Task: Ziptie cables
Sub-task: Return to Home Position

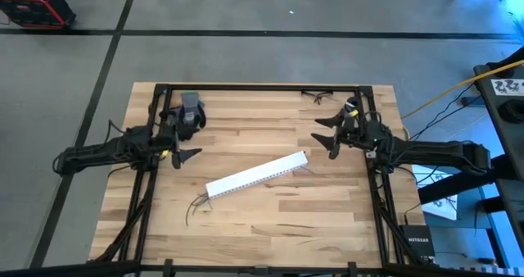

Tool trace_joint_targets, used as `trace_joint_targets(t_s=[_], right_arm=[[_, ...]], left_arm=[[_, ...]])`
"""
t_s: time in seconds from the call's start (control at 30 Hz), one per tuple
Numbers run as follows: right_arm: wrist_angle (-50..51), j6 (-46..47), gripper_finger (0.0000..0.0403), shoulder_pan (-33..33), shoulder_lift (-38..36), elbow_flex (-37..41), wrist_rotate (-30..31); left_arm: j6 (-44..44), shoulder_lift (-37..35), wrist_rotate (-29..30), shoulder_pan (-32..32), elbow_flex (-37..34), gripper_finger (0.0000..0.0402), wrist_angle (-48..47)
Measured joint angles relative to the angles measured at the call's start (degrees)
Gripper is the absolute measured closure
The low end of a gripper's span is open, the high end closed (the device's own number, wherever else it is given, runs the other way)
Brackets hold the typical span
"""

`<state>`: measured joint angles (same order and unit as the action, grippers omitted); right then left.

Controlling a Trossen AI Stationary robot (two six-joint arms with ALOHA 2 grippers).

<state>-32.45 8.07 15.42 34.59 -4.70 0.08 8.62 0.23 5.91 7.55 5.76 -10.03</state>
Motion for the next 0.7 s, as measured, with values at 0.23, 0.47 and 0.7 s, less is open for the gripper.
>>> trace_joint_targets(t_s=[0.23,0.47,0.7], right_arm=[[-2.6,1.1,0.0118,0.0,-1.6,4.2,-13.8],[4.0,2.2,0.0118,0.0,-5.7,4.2,-7.2],[13.1,0.8,0.0118,0.0,-13.0,4.2,-8.7]], left_arm=[[1.1,0.0,-2.7,-0.1,-1.4,0.0013,-0.2],[-0.1,0.0,-2.1,-0.4,-1.8,0.0013,2.2],[-1.8,-0.1,-2.1,-0.4,-1.8,0.0013,3.8]])
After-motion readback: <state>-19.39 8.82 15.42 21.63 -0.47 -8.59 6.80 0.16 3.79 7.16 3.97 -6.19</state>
